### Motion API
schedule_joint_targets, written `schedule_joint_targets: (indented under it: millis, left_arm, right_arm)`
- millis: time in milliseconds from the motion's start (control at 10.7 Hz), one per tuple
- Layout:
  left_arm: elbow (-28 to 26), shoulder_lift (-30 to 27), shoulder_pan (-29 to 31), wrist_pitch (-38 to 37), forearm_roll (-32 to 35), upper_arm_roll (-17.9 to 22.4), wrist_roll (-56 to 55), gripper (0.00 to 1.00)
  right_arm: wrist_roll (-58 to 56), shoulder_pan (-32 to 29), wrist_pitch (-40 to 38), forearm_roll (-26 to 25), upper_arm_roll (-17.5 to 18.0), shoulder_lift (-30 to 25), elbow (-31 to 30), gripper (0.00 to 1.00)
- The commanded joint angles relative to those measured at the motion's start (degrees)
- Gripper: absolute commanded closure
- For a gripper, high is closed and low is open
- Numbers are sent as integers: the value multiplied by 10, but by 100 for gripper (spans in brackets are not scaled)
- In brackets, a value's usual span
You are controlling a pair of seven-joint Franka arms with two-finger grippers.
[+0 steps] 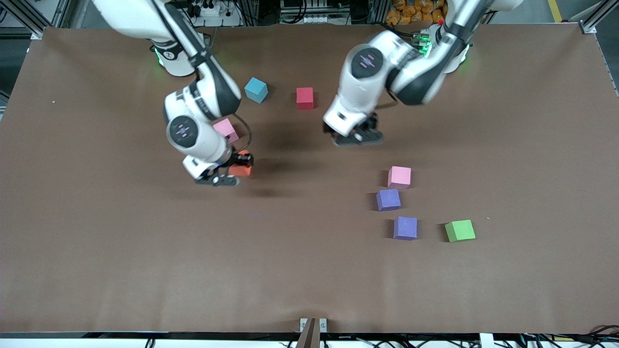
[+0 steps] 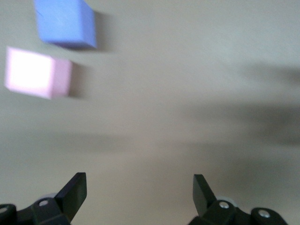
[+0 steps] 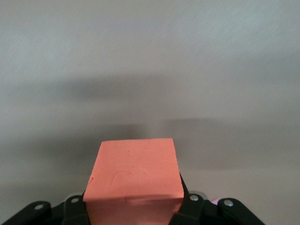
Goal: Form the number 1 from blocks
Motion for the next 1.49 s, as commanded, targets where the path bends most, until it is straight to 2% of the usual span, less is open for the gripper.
schedule_joint_targets:
  millis: [0,280,560,1121,1401]
  left_arm:
    - [-35,-14,45,-3,12,16,85,0]
    - [-54,-14,71,-2,14,81,222,0]
    - [-53,11,70,26,14,113,247,0]
    - [-46,85,40,91,5,134,240,0]
    - [-43,93,30,97,5,134,234,0]
  right_arm:
    - [62,62,20,10,3,-23,-31,47]
    - [105,120,56,10,4,-14,-34,44]
    - [154,177,117,10,3,17,-33,44]
    - [207,240,134,10,11,47,-34,44]
    - [217,249,134,10,25,53,-34,43]
